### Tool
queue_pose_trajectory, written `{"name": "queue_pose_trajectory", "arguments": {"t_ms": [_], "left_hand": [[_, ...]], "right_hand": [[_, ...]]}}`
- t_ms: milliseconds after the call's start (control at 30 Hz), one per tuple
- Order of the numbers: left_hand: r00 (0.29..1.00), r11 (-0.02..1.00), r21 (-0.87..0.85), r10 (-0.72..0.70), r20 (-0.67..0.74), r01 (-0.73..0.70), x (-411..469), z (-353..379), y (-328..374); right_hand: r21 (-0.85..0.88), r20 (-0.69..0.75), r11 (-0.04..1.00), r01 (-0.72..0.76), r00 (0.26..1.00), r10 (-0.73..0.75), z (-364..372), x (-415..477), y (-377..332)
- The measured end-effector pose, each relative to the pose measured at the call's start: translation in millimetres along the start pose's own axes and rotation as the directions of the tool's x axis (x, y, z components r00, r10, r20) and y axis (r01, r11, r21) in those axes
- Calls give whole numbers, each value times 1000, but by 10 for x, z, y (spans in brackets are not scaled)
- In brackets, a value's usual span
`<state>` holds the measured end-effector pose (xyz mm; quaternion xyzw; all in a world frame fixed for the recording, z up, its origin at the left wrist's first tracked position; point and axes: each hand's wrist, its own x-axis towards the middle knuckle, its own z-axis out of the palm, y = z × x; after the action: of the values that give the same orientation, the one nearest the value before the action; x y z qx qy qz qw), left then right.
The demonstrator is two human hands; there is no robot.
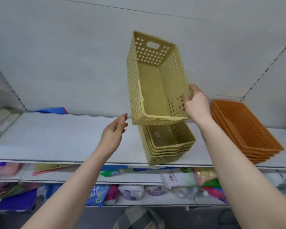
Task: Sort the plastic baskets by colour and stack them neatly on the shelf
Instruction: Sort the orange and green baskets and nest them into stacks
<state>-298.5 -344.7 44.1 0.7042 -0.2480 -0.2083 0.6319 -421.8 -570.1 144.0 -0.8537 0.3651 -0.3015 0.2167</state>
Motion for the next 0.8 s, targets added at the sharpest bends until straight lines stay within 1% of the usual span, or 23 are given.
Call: {"name": "queue_pose_trajectory", "arguments": {"t_ms": [100,200,300,400,467,533,633,733,800], "left_hand": [[992,991,-50,-122,11,122,-6,342,-19],[968,962,-108,-250,29,252,6,570,-25],[946,947,-38,-315,81,319,-1,736,-16],[936,948,-4,-313,162,318,-8,889,30],[933,947,10,-317,167,320,13,971,51],[940,952,21,-304,155,305,18,1032,22],[959,967,72,-250,133,243,18,1109,-51],[977,963,186,-207,50,195,38,1208,-51],[978,959,200,-207,10,201,37,1258,-27]], "right_hand": [[-86,101,995,-57,993,65,-75,55,394],[-144,216,983,-110,966,140,-11,38,712],[-183,309,977,-106,938,160,50,17,934],[-168,340,983,-77,931,131,62,21,971],[-156,358,987,-33,929,87,120,24,954],[-176,379,984,-14,922,81,222,-4,972],[-216,440,974,-64,884,156,350,-96,1068],[-193,481,979,-68,863,155,380,-89,1149],[-189,505,979,-71,848,159,393,-32,1177]]}}
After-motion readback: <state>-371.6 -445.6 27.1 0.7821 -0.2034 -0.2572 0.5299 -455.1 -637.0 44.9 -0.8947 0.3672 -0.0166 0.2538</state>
